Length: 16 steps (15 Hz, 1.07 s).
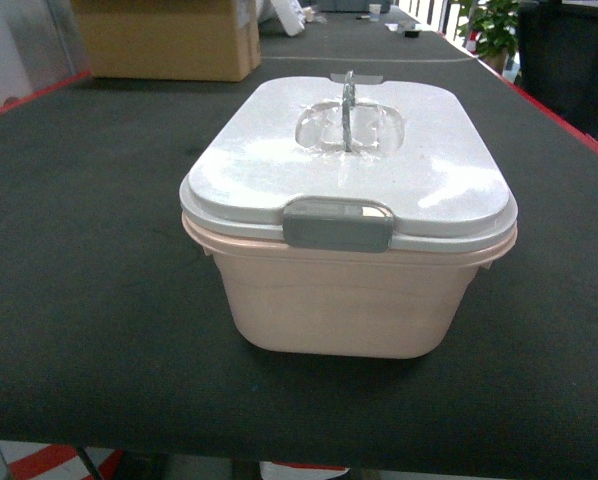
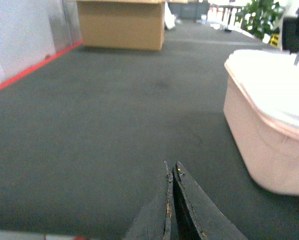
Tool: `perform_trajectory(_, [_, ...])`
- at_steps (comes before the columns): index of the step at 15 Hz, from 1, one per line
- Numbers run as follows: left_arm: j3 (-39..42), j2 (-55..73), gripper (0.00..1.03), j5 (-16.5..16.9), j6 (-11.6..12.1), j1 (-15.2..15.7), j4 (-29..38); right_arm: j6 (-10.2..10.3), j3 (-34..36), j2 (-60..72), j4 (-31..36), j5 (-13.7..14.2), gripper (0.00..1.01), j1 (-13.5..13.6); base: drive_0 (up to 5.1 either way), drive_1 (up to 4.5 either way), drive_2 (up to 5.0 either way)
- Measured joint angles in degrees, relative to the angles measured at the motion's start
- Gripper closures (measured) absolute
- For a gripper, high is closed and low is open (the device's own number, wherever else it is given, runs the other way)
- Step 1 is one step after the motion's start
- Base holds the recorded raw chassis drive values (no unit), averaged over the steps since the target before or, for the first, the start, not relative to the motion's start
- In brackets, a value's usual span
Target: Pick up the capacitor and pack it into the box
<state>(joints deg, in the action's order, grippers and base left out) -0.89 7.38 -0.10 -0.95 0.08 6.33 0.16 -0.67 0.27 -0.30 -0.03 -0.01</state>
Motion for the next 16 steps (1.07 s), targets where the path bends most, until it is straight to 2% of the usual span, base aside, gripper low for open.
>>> perform_trajectory(1, [0.09,-5.75,1.01,0.04,0.00,0.00,-7.21,0.00,0.00,0.00,0.00,0.02,0.03,0.00,0.0,0.00,0.0])
perform_trajectory(2, [-0.04,-6.93,1.01,0.15,0.02,0.00,-5.38,0.00,0.00,0.00,0.00,0.04,0.03,0.00,0.0,0.00,0.0])
perform_trajectory(3, [0.09,-6.95,1.01,0.22,0.04,0.00,-7.06,-0.02,0.00,0.00,0.04,0.04,0.03,0.00,0.0,0.00,0.0])
perform_trajectory(6, [0.09,-6.95,1.01,0.09,0.02,0.00,-6.56,0.00,0.00,0.00,0.02,0.02,0.03,0.00,0.0,0.00,0.0])
perform_trajectory(8, [0.09,-6.95,0.75,0.09,0.02,0.00,-6.58,0.00,0.00,0.00,0.00,0.02,0.03,0.00,0.0,0.00,0.0])
perform_trajectory(10, [0.09,-6.95,0.43,0.09,0.02,0.00,-6.58,-0.02,0.00,0.00,0.00,0.02,0.03,0.00,0.0,0.00,0.0])
perform_trajectory(13, [0.09,-6.95,0.05,0.09,0.02,0.00,-6.58,0.00,0.00,0.00,0.00,0.02,0.03,0.00,0.0,0.00,0.0])
perform_trajectory(16, [0.09,-6.95,0.05,0.09,0.11,0.00,-6.58,0.00,0.00,0.00,0.00,0.02,0.03,0.00,0.0,0.00,0.0])
